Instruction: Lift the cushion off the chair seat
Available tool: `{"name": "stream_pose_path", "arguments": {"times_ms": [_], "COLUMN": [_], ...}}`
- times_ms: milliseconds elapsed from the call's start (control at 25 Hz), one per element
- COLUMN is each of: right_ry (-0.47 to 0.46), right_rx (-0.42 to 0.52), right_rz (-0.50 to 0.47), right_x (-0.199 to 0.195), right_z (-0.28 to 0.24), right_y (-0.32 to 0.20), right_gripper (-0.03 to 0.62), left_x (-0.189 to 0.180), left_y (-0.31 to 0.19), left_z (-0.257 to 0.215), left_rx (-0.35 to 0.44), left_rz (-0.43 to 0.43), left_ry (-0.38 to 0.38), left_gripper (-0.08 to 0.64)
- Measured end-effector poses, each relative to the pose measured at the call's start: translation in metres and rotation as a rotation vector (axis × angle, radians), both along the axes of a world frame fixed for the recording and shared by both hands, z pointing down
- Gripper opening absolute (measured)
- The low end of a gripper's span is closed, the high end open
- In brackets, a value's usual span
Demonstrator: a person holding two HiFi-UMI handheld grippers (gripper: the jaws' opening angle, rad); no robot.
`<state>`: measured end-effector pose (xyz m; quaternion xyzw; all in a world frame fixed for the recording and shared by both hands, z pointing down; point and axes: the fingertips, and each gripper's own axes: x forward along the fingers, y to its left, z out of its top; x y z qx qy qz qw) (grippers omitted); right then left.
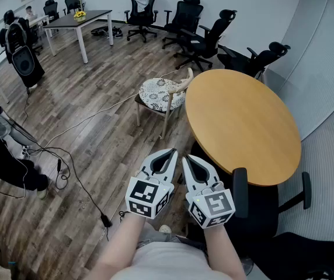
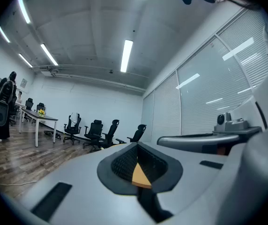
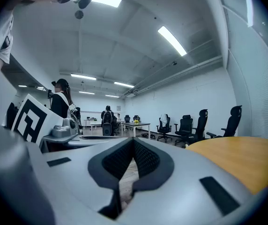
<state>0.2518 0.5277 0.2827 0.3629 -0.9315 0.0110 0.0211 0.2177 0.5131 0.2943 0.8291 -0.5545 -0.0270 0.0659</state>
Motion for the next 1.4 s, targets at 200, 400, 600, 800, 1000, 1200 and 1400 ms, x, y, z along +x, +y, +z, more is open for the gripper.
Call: {"name": "stream_pose_path", "arguments": {"times_ms": [200, 400, 600, 800, 1000, 1200, 1400], "right_ry": [-0.008, -0.012, -0.072, -0.071, -0.056, -0.061, -0.053], "right_rx": [0.001, 0.020, 0.016, -0.009, -0.039, -0.039, -0.063], "right_rz": [-0.017, -0.046, -0.016, 0.018, 0.040, 0.051, 0.055], "right_x": [0.019, 0.022, 0.028, 0.020, 0.003, -0.029, -0.063], "right_z": [0.001, -0.004, -0.003, 0.008, 0.016, 0.018, 0.030], "right_y": [0.004, -0.005, -0.026, -0.062, -0.110, -0.162, -0.215], "right_gripper": [0.025, 0.025, 0.025, 0.025, 0.025, 0.025, 0.025], "left_x": [0.018, 0.017, 0.019, 0.010, -0.009, -0.037, -0.069], "left_y": [0.006, -0.005, -0.022, -0.057, -0.106, -0.159, -0.216], "left_z": [0.002, -0.007, -0.006, 0.005, 0.017, 0.024, 0.028], "left_rx": [0.000, 0.006, 0.016, 0.001, -0.042, -0.053, -0.063], "left_rz": [-0.039, -0.080, -0.080, -0.059, -0.050, -0.031, -0.020], "left_ry": [-0.014, -0.024, -0.044, -0.047, -0.030, -0.026, -0.018], "left_gripper": [0.004, 0.005, 0.003, 0.003, 0.005, 0.004, 0.004]}}
